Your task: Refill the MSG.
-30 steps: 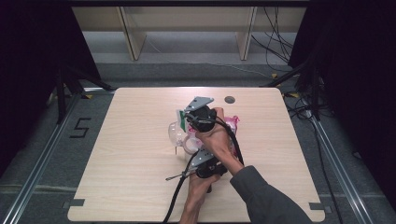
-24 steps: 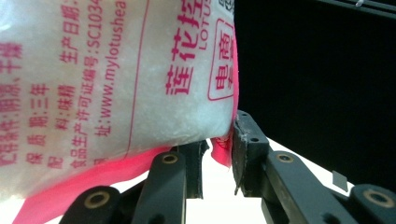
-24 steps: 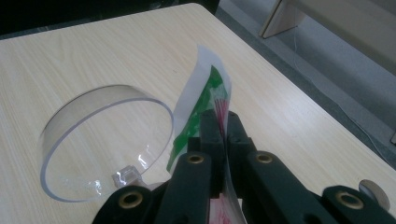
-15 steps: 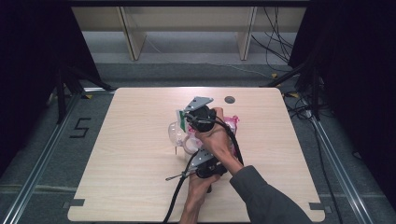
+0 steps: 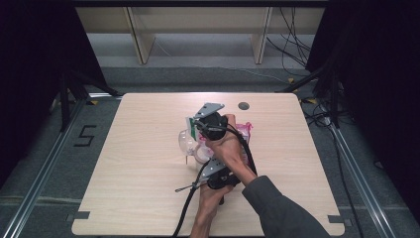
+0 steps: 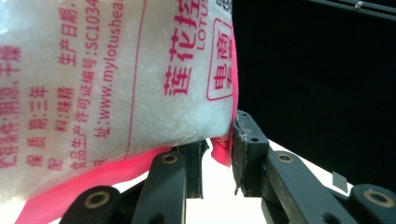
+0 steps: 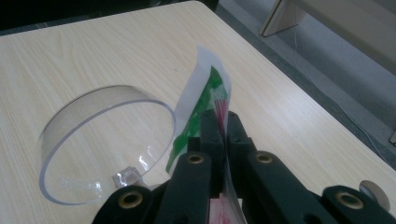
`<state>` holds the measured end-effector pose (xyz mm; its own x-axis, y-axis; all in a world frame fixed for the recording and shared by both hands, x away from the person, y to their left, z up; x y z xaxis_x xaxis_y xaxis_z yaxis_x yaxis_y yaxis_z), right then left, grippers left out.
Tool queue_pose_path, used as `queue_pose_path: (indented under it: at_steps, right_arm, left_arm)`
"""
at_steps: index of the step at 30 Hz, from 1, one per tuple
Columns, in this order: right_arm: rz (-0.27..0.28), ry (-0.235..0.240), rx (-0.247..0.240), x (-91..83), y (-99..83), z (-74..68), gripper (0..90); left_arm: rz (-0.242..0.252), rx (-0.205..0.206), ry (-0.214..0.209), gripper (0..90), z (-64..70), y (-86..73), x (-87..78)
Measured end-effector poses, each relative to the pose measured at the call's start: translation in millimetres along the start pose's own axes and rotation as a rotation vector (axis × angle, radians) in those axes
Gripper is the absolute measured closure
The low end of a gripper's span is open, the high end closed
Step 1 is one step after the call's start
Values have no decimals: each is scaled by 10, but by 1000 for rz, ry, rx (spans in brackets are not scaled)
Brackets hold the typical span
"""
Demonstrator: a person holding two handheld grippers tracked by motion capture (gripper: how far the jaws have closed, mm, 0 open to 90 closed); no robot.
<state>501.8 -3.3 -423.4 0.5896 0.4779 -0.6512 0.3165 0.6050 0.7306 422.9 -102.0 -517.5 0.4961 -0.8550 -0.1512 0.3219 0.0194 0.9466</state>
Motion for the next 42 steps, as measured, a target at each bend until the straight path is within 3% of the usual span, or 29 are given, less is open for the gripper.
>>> queue_pose_path:
  at_steps: [3,5,7,10,12,28,31,42]
  right_arm:
    - [-5,2,12,-3,-2,-1,900]
    - [-10,14,-9,-12,-4,5,900]
    - [-11,5,13,-14,-11,6,900]
    - [-6,8,-18,-15,-1,12,900]
    - [-6,0,11,-13,-6,11,900]
    - [-12,-1,-20,19,-3,-12,900]
    - [-6,0,-2,6,8,-7,900]
    - [-14,-3,-7,12,-3,-8,900]
  left_arm:
    - [5,-1,-4,751,8,1,2]
    - [2,-1,-3,752,7,0,3]
    - [4,0,-2,752,10,2,5]
    - [4,-2,-5,752,11,2,3]
    - [6,-3,-6,751,16,4,6]
    - [10,-6,-9,751,15,11,-12]
    - [8,-5,-8,751,11,9,-13]
    - [6,0,-5,751,10,11,-16]
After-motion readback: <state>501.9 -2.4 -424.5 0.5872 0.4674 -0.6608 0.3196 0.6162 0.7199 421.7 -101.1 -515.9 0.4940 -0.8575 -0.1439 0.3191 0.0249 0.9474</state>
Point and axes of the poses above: each handheld gripper's, and its own axes: x roughly forward along the jaws, y roughly out of its top, z roughly to its right, the point moved 10 cm from there along x, roughly forward along the jaws, and after that the axes turned 3 degrees about -z, right-handed, at the moved point
